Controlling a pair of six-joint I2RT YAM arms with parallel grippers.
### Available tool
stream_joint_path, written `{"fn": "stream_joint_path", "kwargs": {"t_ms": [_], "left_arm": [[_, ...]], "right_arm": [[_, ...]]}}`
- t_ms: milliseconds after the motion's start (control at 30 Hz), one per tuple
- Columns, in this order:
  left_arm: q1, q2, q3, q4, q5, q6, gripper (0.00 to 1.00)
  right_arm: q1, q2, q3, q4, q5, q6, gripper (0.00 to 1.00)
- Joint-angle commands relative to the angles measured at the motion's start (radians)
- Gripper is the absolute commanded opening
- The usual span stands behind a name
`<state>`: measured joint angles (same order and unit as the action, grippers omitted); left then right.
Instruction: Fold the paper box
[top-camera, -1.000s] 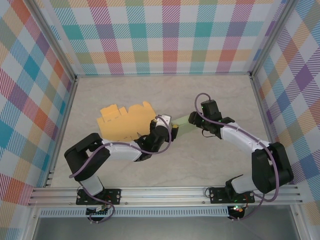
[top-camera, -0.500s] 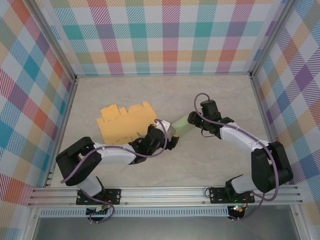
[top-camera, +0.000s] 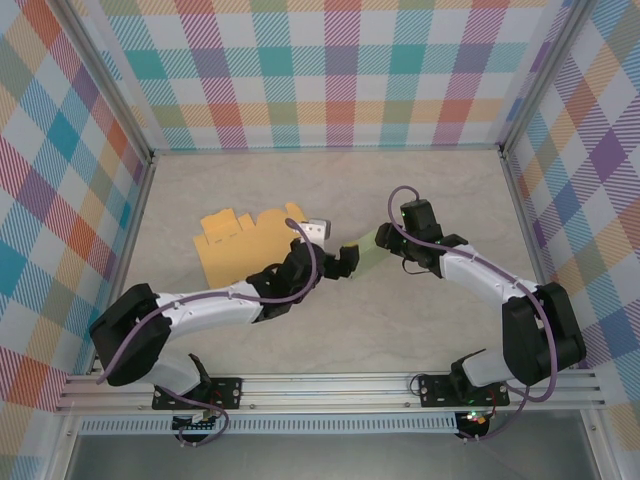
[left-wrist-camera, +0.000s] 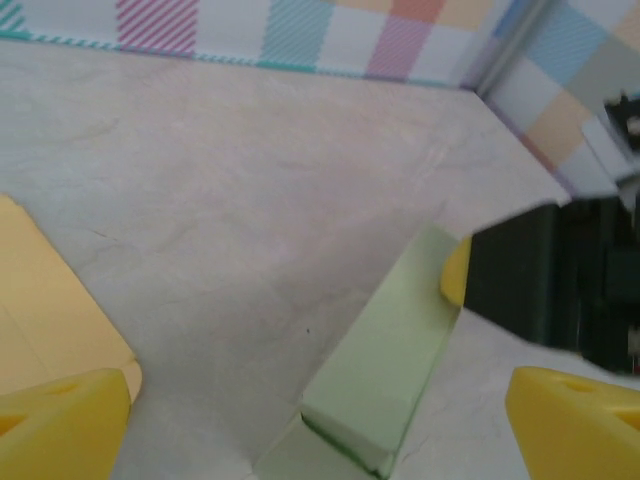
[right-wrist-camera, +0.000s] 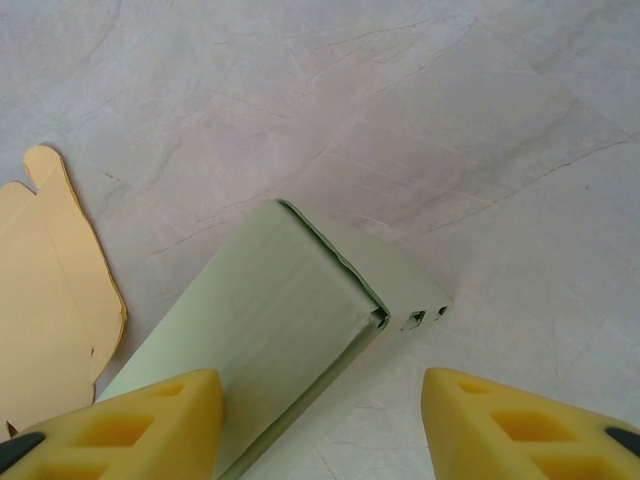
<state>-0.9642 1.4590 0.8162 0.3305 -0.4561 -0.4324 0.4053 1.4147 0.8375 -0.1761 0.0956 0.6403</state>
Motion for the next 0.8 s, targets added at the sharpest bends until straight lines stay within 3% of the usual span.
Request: {"fn": "stream_joint_path", "kwargs": {"t_ms": [0,233,767], "left_arm": [[0.028,0.006,0.057,-0.092,-0.058,-0.159,0.95],[0.082,0.098,0.119,-0.134,0.063,-0.249,0.92],[0.096,0.177,0.076,-0.14,0.216,-0.262,0.66]], "right_arm": [[-0.006,0.021,-0.035,-0.11,0.012,-0.002,0.55],[-0.006,0.015,-0.037,-0.109,-0.002,-0.001,0.55],[-0.006,0.018,-0.033,-0.109,-0.007,0.007,0.54]]}}
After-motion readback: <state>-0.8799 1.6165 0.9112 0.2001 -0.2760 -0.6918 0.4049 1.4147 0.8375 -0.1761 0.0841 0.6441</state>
